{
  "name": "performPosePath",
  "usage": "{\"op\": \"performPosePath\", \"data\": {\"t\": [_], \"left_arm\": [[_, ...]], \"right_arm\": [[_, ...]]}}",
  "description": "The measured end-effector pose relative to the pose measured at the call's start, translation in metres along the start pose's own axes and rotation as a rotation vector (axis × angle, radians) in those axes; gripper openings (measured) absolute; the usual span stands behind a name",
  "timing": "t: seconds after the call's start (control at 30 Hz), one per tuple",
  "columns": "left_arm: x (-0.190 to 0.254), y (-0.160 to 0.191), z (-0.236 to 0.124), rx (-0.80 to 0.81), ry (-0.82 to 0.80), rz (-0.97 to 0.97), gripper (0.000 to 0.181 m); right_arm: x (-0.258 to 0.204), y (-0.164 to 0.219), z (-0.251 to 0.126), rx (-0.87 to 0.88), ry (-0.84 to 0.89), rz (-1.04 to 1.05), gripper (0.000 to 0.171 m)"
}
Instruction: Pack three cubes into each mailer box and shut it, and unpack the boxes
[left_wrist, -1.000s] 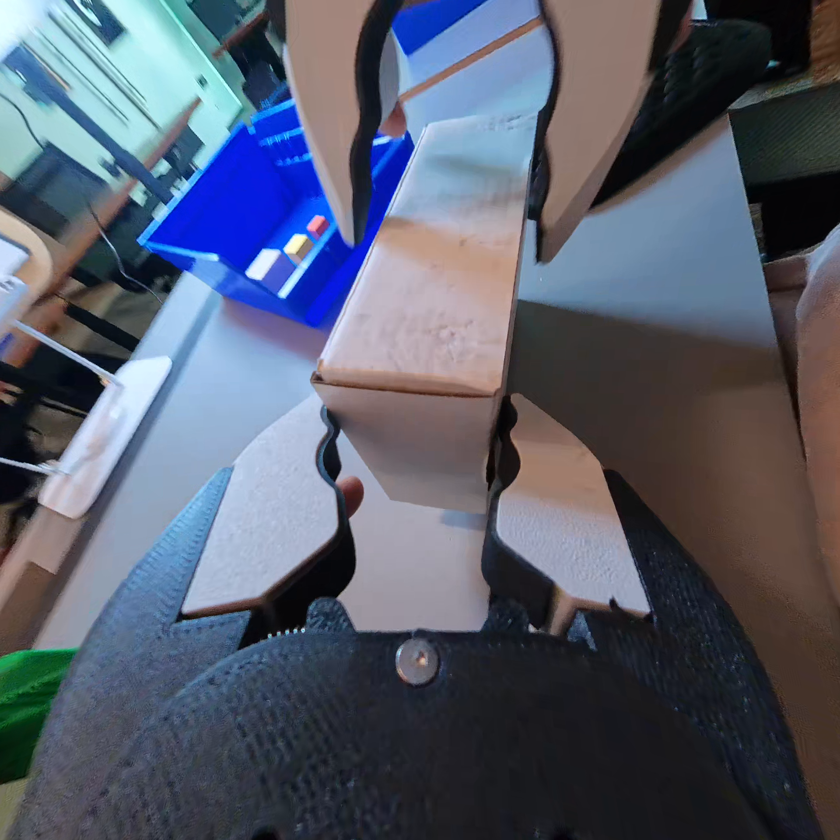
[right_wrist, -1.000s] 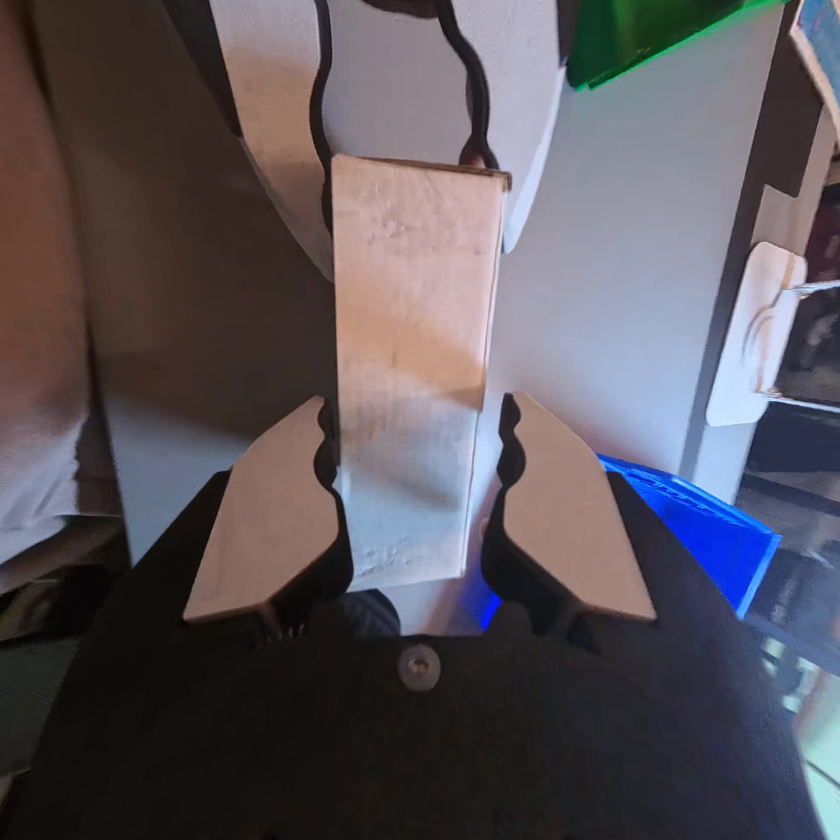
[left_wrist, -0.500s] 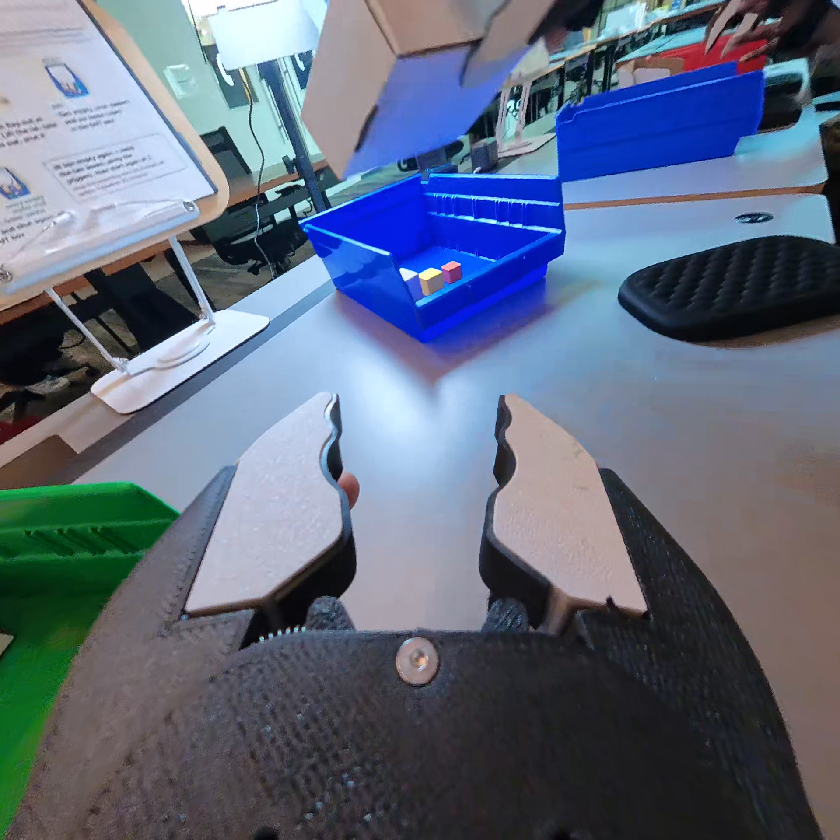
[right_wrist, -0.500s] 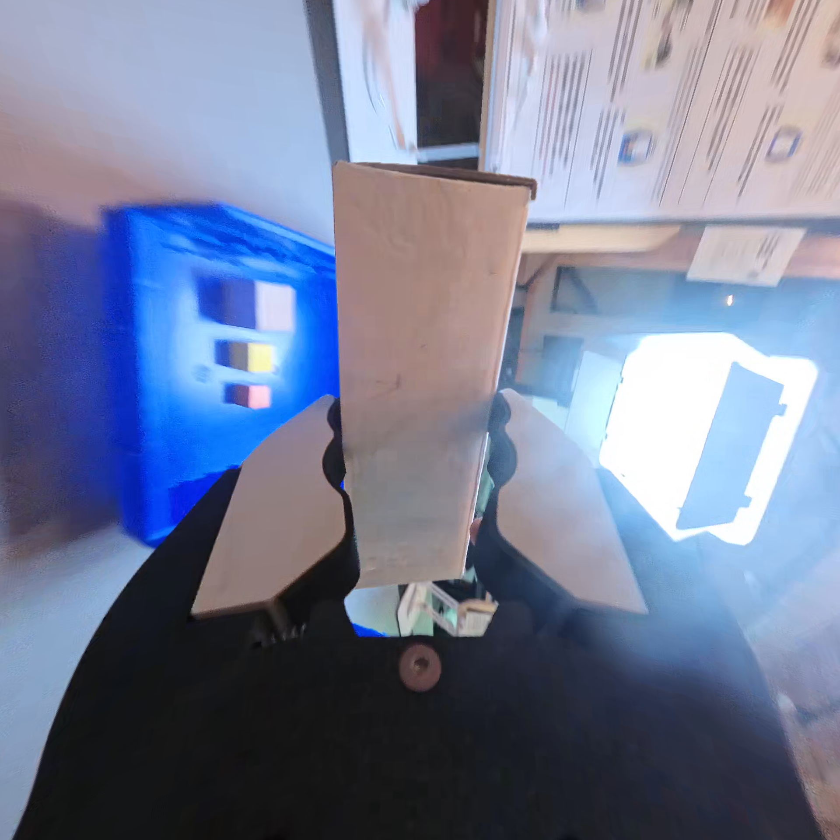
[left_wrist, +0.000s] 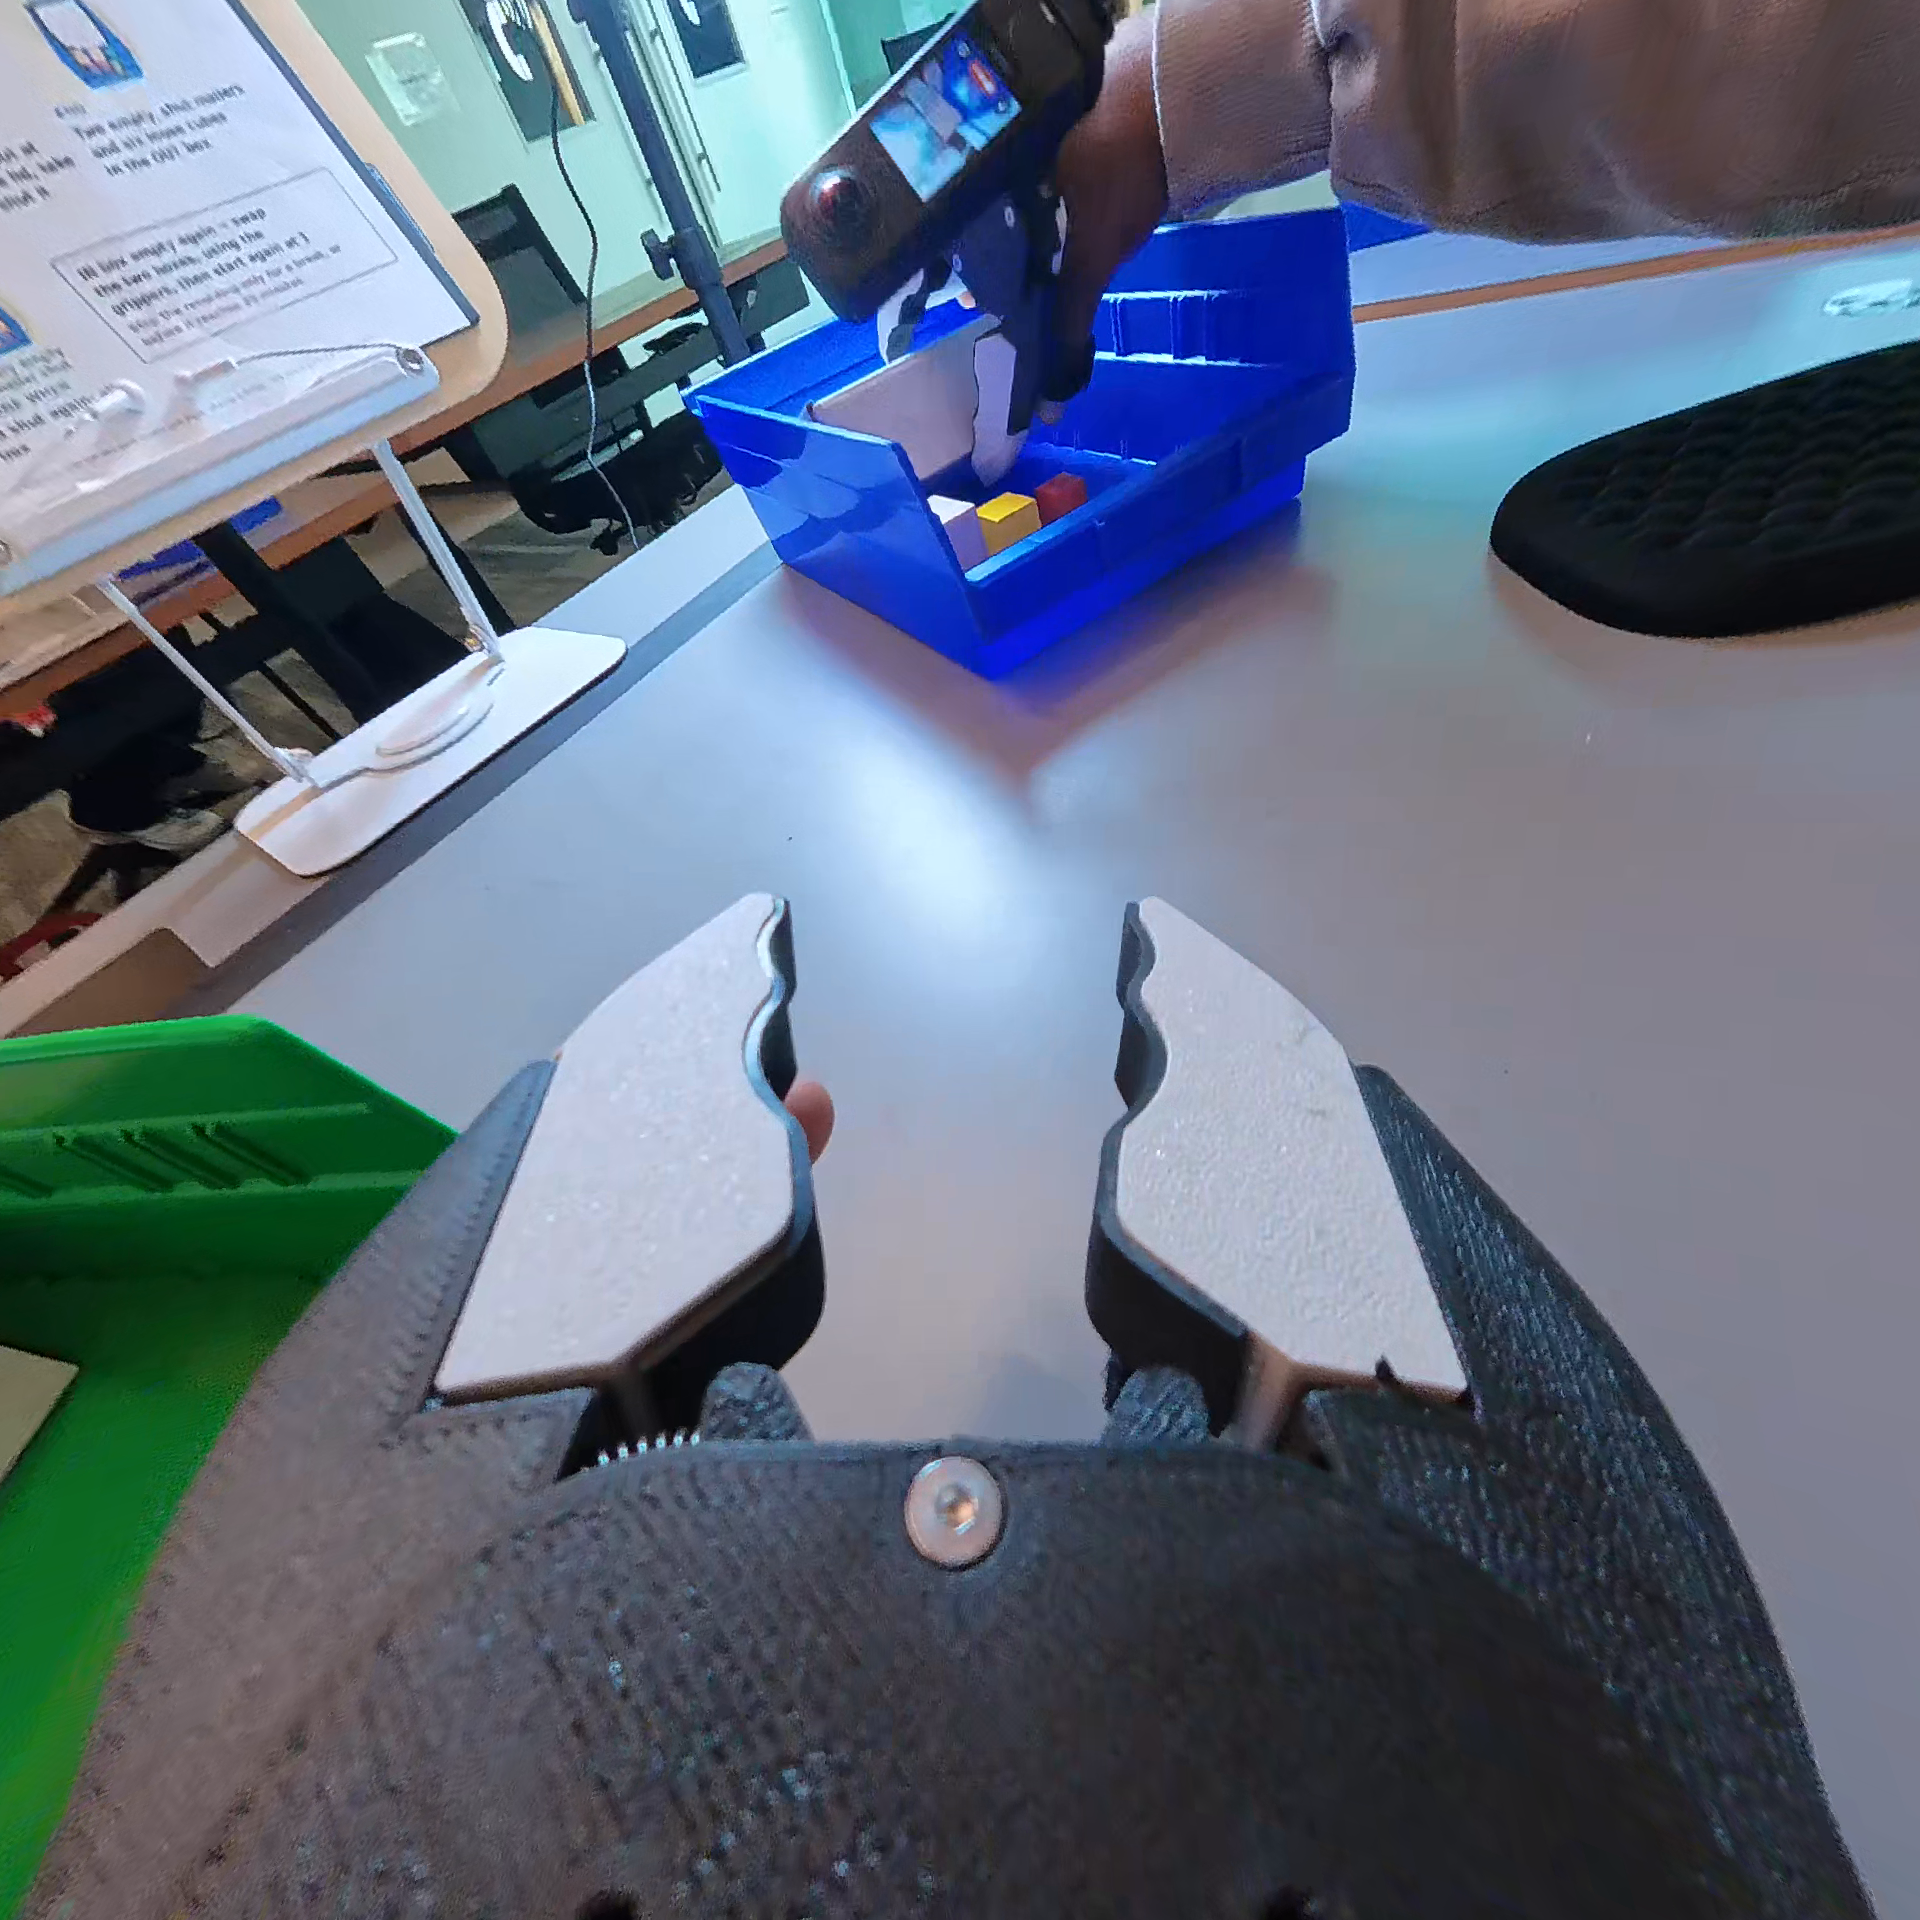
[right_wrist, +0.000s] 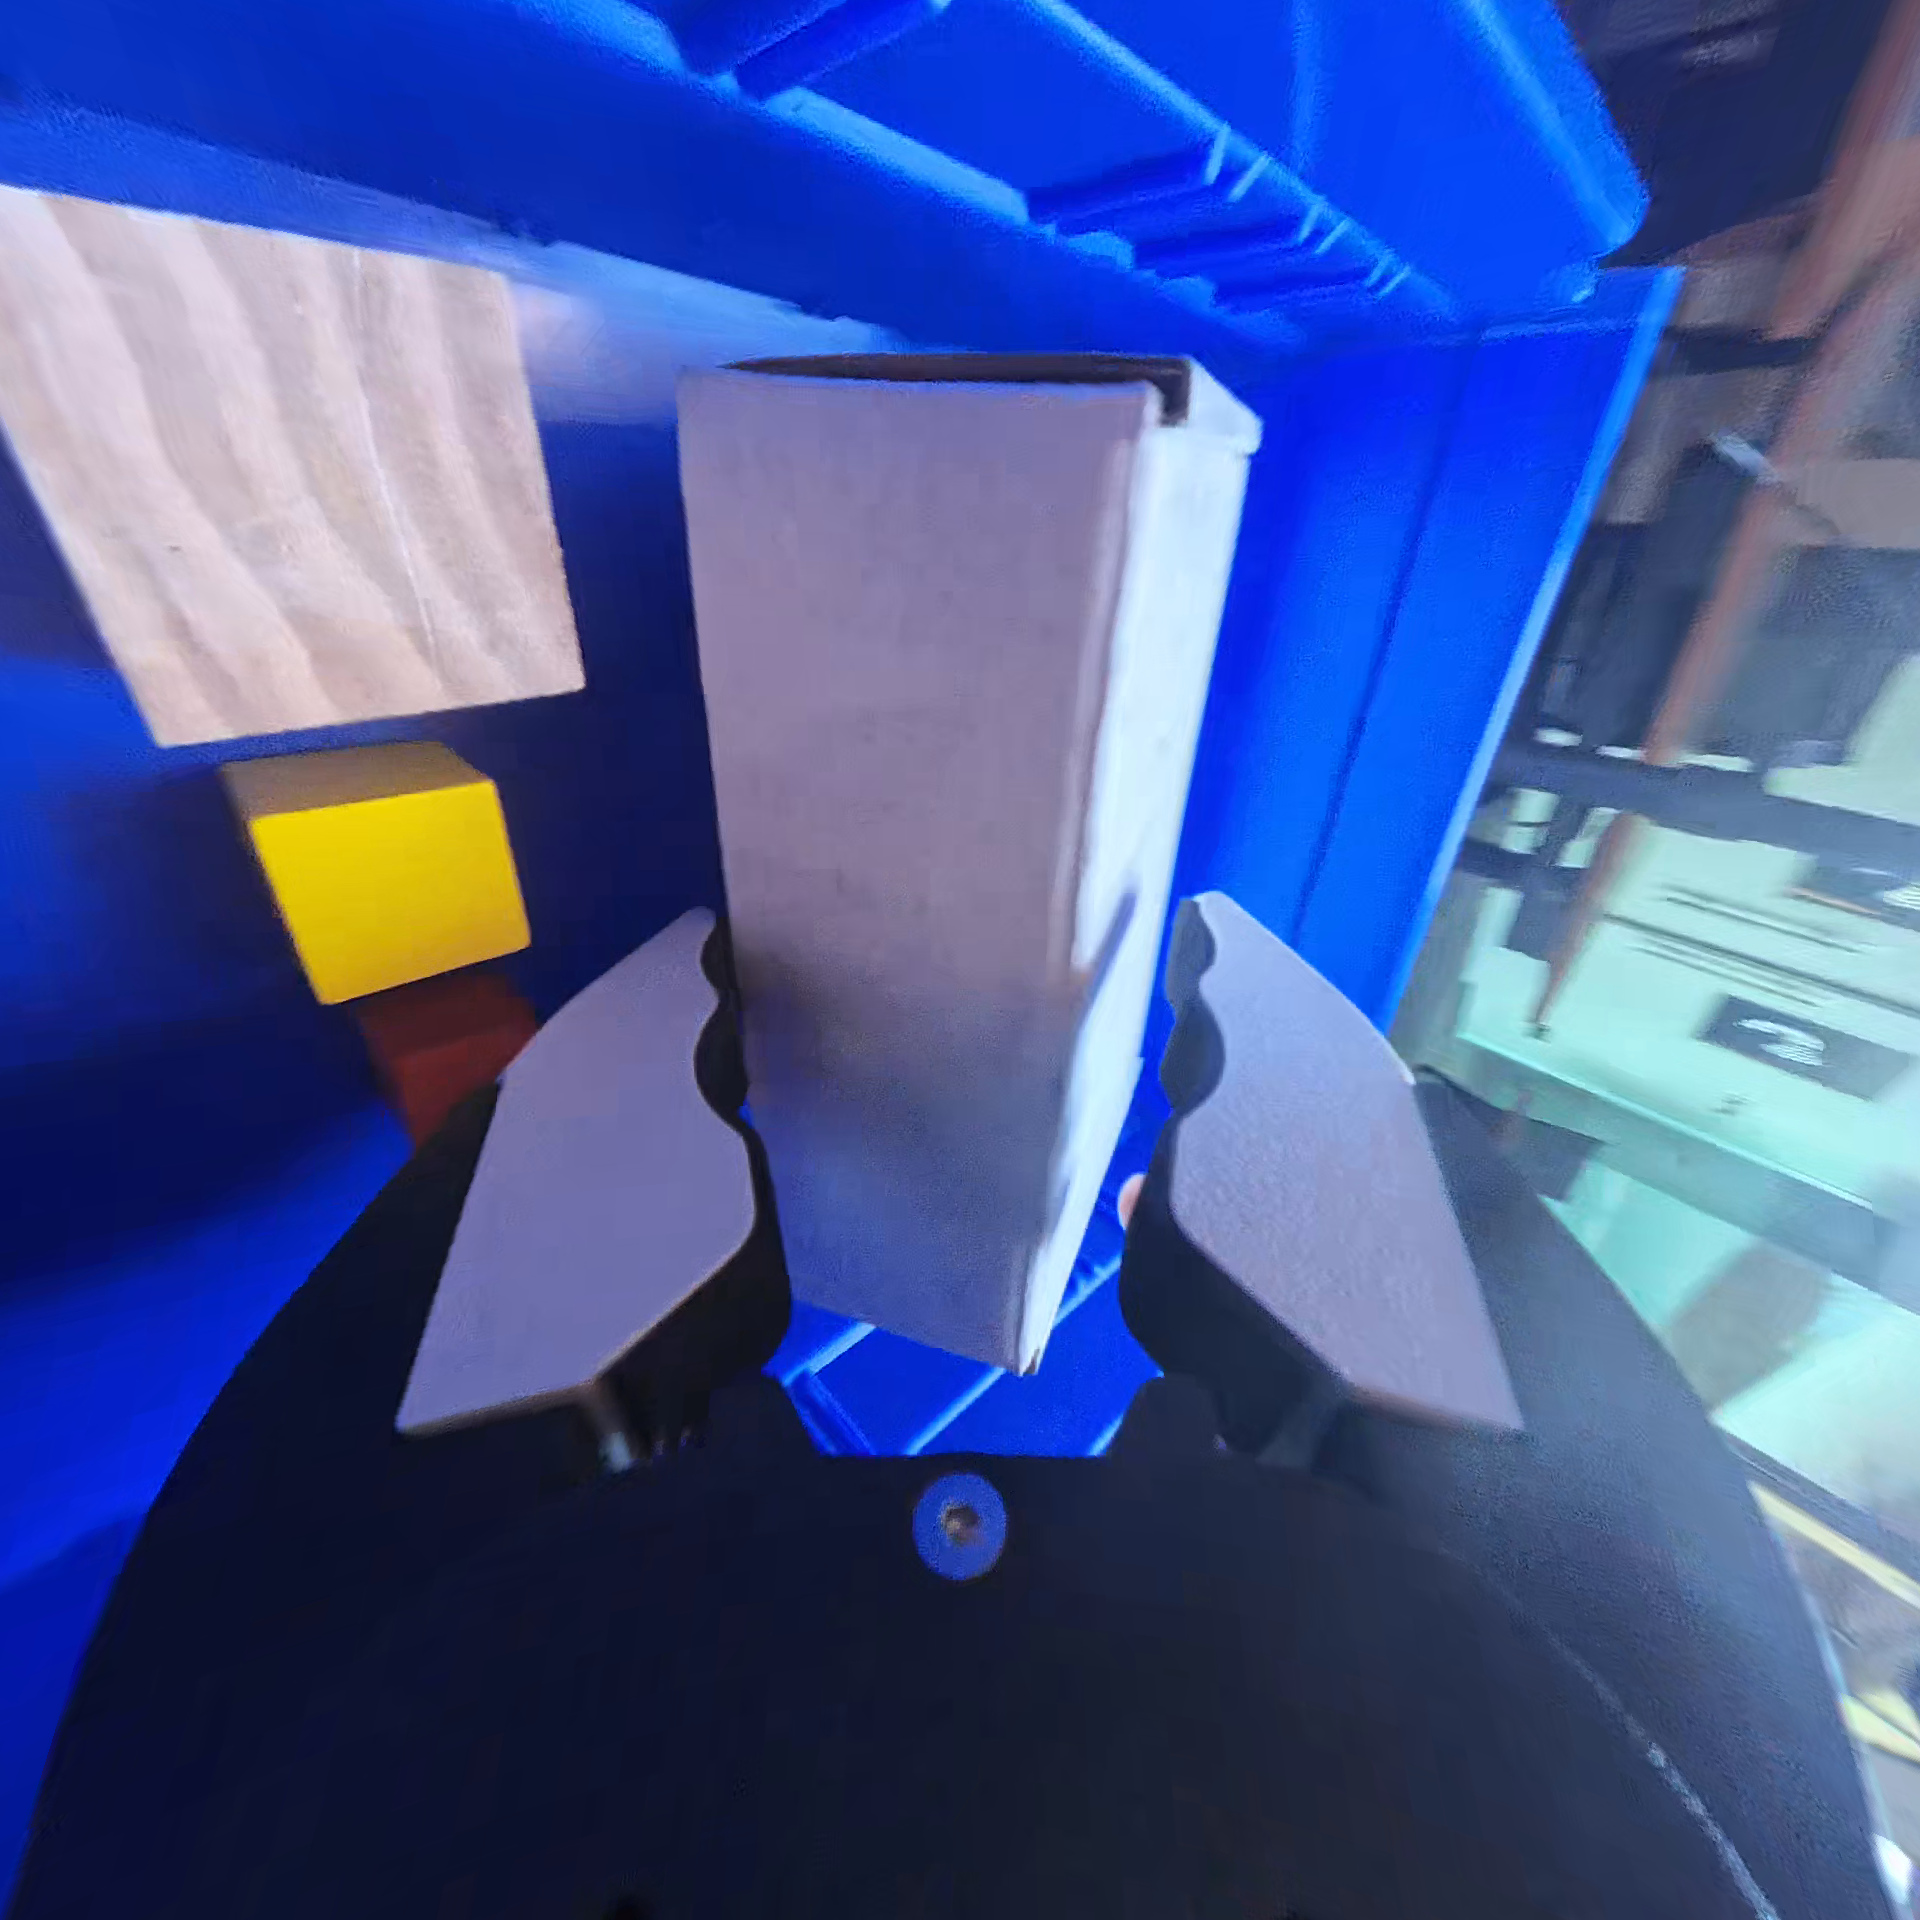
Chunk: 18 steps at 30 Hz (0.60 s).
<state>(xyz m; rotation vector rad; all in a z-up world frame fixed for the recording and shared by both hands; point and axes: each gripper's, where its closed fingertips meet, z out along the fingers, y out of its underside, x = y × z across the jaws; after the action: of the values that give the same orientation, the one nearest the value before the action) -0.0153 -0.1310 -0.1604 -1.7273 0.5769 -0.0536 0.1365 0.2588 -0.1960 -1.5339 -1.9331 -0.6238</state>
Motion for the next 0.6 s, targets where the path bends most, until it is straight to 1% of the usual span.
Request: {"op": "performPosePath", "data": {"t": [0.07, 0.13, 0.2, 0.33, 0.4, 0.5, 0.6], "left_arm": [[-0.002, 0.001, 0.001, -0.004, 0.012, -0.036, 0.059], [-0.006, 0.005, 0.003, -0.02, 0.008, -0.043, 0.058], [-0.007, 0.008, 0.003, -0.034, 0.001, -0.037, 0.057], [-0.006, 0.009, 0.004, -0.039, -0.005, -0.02, 0.055], [-0.007, 0.01, 0.004, -0.044, -0.013, -0.008, 0.054], [-0.007, 0.01, 0.004, -0.041, -0.004, -0.024, 0.056], [-0.012, 0.006, 0.0, -0.029, 0.006, -0.093, 0.06]], "right_arm": [[-0.01, -0.001, -0.003, 0.018, -0.137, 0.009, 0.082], [-0.018, -0.004, -0.005, 0.037, -0.239, 0.03, 0.077], [-0.023, -0.006, -0.003, 0.05, -0.299, 0.041, 0.07], [-0.013, -0.014, 0.008, 0.079, -0.249, 0.08, 0.067], [-0.007, -0.013, 0.013, 0.05, -0.218, 0.118, 0.064], [0.001, -0.01, 0.019, -0.003, -0.128, 0.103, 0.062], [0.003, -0.016, 0.009, 0.035, -0.088, 0.136, 0.063]]}}
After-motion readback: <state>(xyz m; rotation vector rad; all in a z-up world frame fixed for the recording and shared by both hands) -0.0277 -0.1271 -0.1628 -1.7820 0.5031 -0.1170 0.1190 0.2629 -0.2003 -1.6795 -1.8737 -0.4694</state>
